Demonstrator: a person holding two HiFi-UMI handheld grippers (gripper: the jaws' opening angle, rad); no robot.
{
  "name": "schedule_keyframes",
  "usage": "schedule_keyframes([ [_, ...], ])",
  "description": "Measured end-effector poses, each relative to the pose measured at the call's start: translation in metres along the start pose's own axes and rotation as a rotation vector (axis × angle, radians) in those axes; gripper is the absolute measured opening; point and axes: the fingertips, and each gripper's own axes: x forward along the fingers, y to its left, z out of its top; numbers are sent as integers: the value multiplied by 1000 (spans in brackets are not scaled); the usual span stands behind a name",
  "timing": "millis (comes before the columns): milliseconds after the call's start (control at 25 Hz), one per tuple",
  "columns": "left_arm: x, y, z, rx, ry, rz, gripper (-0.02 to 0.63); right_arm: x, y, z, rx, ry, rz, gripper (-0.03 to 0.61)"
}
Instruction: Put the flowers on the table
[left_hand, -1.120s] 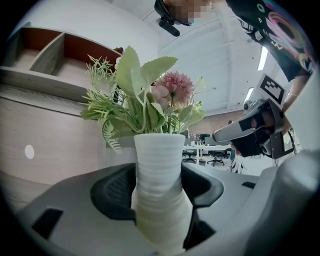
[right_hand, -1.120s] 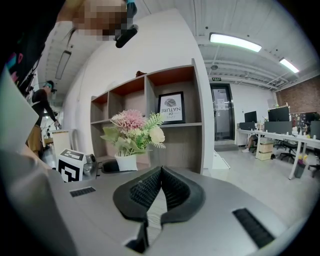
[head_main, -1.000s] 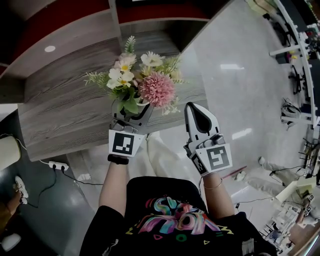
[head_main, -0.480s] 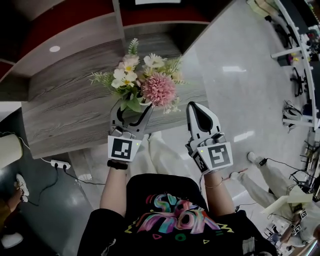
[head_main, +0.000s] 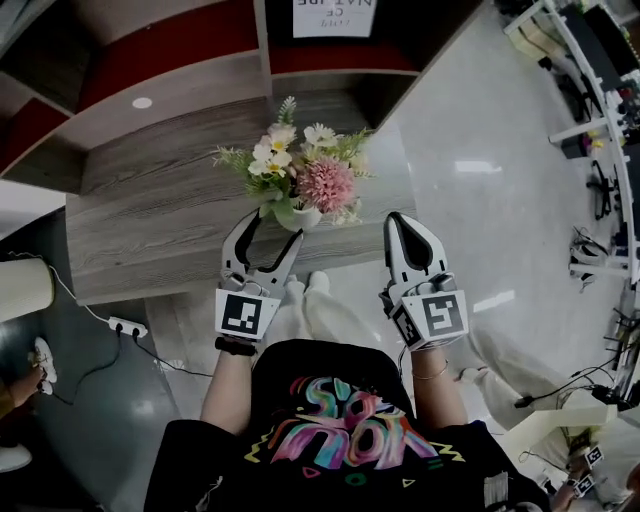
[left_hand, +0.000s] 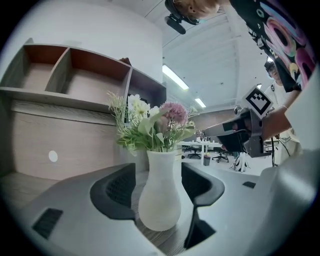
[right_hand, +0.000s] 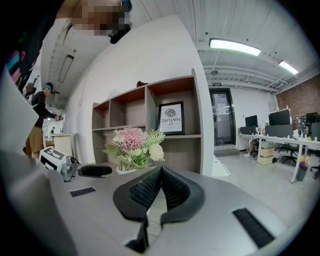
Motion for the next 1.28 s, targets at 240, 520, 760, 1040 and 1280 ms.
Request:
schedule_keyframes([
  [240,-21,5,19,-5,9,43,281,-10,-1,16,-9,-36,25,17],
  [520,-43,8,46,10,18,72,242,-18,3,36,-35,-76,63,17],
  [760,-54,10,67,18,-2,111,134,-19,7,47,-53,-103,92,17],
  [1040,-65,9,88,-16,-16,141,40,-23,11,58,-90,-125,135,17],
  [1280,-70,7,96,-19,-20,152,29,-27,13,64,-94,-135,144,17],
])
